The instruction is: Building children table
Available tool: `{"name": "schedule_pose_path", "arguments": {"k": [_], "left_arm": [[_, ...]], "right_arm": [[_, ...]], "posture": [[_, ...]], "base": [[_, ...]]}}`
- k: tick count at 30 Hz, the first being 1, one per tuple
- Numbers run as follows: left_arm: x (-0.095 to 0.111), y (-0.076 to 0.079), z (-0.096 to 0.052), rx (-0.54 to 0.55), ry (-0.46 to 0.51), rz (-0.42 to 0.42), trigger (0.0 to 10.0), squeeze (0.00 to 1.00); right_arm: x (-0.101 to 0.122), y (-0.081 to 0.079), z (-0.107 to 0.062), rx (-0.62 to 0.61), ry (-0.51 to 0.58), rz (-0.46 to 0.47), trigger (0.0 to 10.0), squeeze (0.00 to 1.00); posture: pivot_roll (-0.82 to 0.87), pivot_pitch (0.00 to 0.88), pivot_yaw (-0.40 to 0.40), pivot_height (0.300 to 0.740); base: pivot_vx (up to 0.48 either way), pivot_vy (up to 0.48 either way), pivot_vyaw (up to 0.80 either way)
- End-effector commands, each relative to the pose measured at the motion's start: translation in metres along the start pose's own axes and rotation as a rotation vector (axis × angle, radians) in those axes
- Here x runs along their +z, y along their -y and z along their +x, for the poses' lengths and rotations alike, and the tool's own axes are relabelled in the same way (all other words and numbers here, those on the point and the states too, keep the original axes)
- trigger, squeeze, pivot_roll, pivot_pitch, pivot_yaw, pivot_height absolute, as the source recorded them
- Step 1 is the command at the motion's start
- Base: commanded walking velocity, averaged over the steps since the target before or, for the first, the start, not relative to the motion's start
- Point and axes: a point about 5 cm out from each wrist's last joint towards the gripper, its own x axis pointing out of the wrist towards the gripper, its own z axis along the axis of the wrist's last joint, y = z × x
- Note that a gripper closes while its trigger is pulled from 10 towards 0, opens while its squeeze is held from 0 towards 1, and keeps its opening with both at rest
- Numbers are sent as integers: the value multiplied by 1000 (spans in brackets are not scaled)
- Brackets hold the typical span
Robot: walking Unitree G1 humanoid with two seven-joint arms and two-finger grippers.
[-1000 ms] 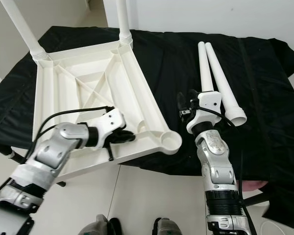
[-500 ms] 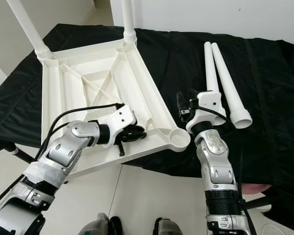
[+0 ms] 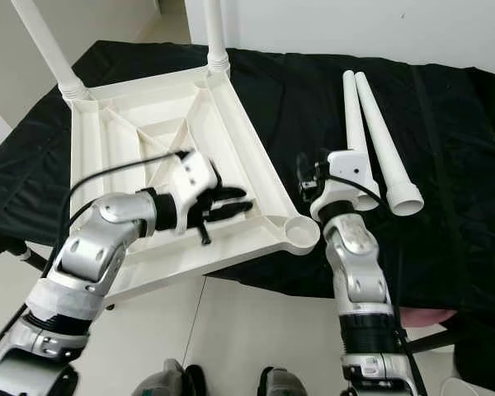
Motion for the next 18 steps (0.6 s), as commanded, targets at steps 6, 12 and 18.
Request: {"name": "schedule_pose_path", "arguments": {"k": [6, 12, 18], "left_arm": [[-3, -9, -5, 236, 11, -56, 10000, 0], [-1, -8, -4, 276, 29, -80, 10000, 0], [3, 2, 2, 281, 47, -109, 10000, 0]], "right_arm": [[-4, 10, 2, -78, -31, 3, 10000, 1000], [-1, 18, 7, -141, -35, -18, 10000, 1000], [-2, 29, 11, -238, -69, -42, 10000, 0]], "posture": [[-93, 104, 66, 740], [-93, 104, 66, 740], [-87, 91, 53, 740]], "base": [[0, 0, 0], [0, 0, 0], [0, 0, 0]]}}
